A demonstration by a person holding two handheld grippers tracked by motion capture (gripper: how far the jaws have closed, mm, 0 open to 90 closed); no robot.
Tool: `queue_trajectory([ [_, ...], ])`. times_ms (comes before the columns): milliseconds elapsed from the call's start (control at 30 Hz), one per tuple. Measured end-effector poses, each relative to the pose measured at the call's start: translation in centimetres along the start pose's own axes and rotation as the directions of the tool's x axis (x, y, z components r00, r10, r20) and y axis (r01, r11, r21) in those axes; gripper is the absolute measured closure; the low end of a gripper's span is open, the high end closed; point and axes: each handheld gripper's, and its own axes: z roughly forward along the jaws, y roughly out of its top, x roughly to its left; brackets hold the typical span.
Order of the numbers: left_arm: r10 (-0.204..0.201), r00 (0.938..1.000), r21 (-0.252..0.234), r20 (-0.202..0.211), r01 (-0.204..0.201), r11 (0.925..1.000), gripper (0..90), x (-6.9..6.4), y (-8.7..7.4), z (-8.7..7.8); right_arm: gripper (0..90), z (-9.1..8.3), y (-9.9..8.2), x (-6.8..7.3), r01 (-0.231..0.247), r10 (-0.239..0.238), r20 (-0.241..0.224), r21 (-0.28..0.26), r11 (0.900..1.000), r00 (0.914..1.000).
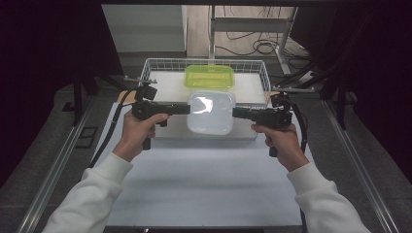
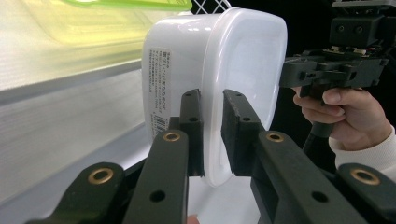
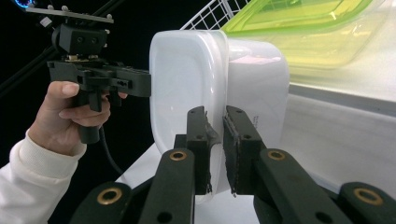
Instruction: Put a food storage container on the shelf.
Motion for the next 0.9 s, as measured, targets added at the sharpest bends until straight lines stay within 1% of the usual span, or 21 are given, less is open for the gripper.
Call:
queue_trajectory([
  [100,-0.001,1.0,-0.007,0.0,0.001,1.0,79.4,0.0,0.5,0.1,80.2,0.0,0.4,-0.1,0.001,-0.001,0.002,-0.003,1.0,1.0],
  [167,0.009,1.0,-0.003,0.001,-0.009,1.0,79.4,0.1,0.7,0.1,80.3,-0.1,0.7,-0.1,0.004,-0.004,0.003,-0.007,1.0,1.0],
  [467,0.02,0.9998,-0.015,-0.003,-0.02,0.9997,79.5,-0.1,1.9,0.1,80.3,-0.3,1.8,-0.1,0.016,-0.016,0.007,-0.013,0.9998,0.9999],
  [500,0.025,0.9997,-0.021,-0.009,-0.025,0.9995,79.5,-0.2,2.3,0.0,80.2,-0.3,2.3,-0.1,0.021,-0.021,0.008,-0.016,0.9996,0.9997],
  [567,0.025,0.9996,-0.023,-0.01,-0.025,0.9994,79.5,-0.2,2.5,0.0,80.2,-0.2,2.4,-0.1,0.022,-0.022,0.007,-0.016,0.9996,0.9997],
  [800,0.036,0.999,-0.042,-0.026,-0.037,0.9984,79.4,-0.1,4.5,-0.6,80.3,0.3,4.7,-0.2,0.04,-0.04,-0.001,-0.02,0.999,0.9992],
  [900,0.033,0.9989,-0.061,-0.032,-0.035,0.9975,79.4,0.1,5.2,-0.7,80.2,0.6,5.6,-0.2,0.051,-0.051,-0.001,-0.026,0.9984,0.9987],
])
